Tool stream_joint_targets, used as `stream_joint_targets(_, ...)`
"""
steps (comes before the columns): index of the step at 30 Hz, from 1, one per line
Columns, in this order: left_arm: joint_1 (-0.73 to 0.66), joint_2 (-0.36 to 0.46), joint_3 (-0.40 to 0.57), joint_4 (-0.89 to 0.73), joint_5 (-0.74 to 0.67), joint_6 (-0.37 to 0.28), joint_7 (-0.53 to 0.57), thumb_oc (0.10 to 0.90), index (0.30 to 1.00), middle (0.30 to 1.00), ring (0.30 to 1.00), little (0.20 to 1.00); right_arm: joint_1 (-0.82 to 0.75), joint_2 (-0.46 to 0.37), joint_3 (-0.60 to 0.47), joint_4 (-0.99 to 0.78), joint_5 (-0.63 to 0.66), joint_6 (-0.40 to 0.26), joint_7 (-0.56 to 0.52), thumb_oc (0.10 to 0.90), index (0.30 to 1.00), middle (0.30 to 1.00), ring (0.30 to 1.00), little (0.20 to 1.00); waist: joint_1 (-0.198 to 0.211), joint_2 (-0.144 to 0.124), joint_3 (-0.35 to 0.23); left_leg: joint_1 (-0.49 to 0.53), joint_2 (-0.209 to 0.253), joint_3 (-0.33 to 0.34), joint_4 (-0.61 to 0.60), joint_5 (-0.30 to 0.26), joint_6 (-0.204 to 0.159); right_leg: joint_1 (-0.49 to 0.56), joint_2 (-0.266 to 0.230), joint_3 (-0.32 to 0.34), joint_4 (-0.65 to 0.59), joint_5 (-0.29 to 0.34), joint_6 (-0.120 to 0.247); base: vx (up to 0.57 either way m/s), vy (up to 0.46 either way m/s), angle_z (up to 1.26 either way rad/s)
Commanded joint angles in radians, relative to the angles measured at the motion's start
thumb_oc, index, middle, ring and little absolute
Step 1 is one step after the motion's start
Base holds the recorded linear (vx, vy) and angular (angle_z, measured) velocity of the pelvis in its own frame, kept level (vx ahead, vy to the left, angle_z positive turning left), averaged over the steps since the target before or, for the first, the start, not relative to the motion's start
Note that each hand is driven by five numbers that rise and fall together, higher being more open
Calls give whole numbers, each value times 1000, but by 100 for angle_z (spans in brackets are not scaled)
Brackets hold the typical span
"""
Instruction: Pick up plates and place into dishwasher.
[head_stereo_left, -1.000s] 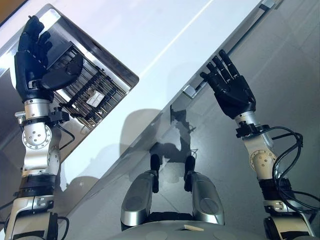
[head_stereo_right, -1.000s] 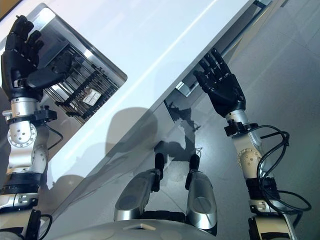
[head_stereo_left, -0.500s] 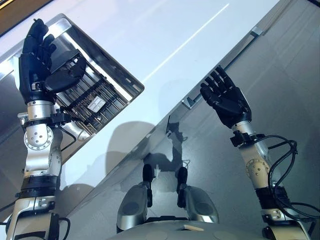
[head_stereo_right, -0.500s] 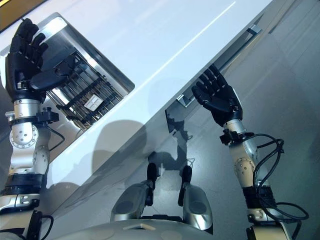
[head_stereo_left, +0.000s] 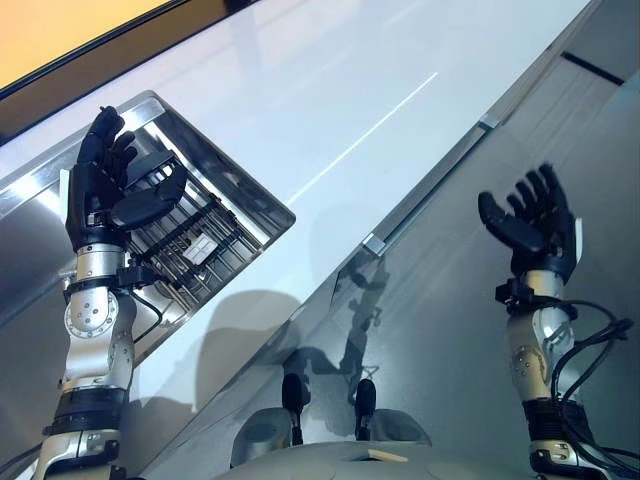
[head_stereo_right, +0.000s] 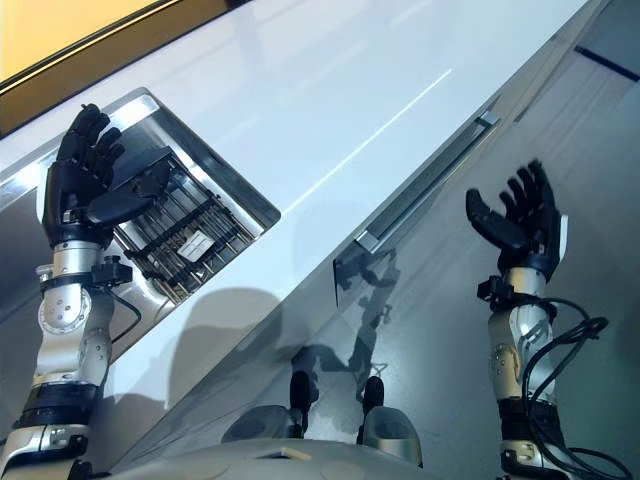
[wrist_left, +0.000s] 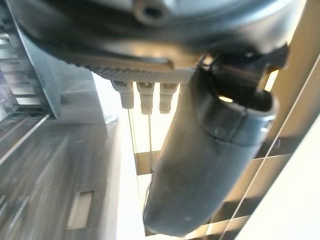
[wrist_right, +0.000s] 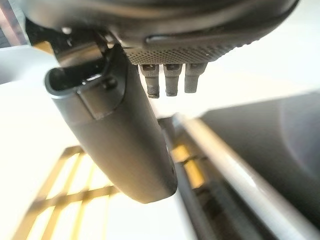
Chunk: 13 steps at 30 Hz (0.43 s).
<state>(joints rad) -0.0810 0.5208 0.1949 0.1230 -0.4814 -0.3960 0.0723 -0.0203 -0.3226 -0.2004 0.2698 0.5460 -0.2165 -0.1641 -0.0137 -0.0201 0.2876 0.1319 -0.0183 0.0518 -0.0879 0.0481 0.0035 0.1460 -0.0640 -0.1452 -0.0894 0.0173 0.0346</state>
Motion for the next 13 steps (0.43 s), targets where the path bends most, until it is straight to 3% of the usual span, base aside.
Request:
stream_joint_targets(1, 4, -63, -7, -74, -30, -112, 10, 800, 900, 900, 900, 900, 47, -29, 11, 44, -45, 25, -8, 800, 900, 900, 900, 900, -43, 36, -118, -4, -48, 56, 14, -108, 29, -79, 65, 21, 95, -76, 38, 4, 25, -7)
stream_joint_targets(8, -43, -52, -35, -68, -27, -77, 38, 800, 900, 900, 900, 900, 86, 12, 109, 355, -85, 142, 50, 800, 900, 900, 900, 900, -47, 37, -125, 17, -47, 69, 19, -127, 30, -59, 65, 13, 99, -89, 36, 9, -3, -9)
stream_joint_targets(13, -82, -45, -65, -71, -24, -48, 62, 800, 900, 900, 900, 900, 82, 35, 106, 579, -14, 202, 117, 800, 900, 900, 900, 900, -41, 42, -133, 30, -47, 61, 19, -135, 35, -47, 69, 14, 105, -100, 34, 39, -23, -7)
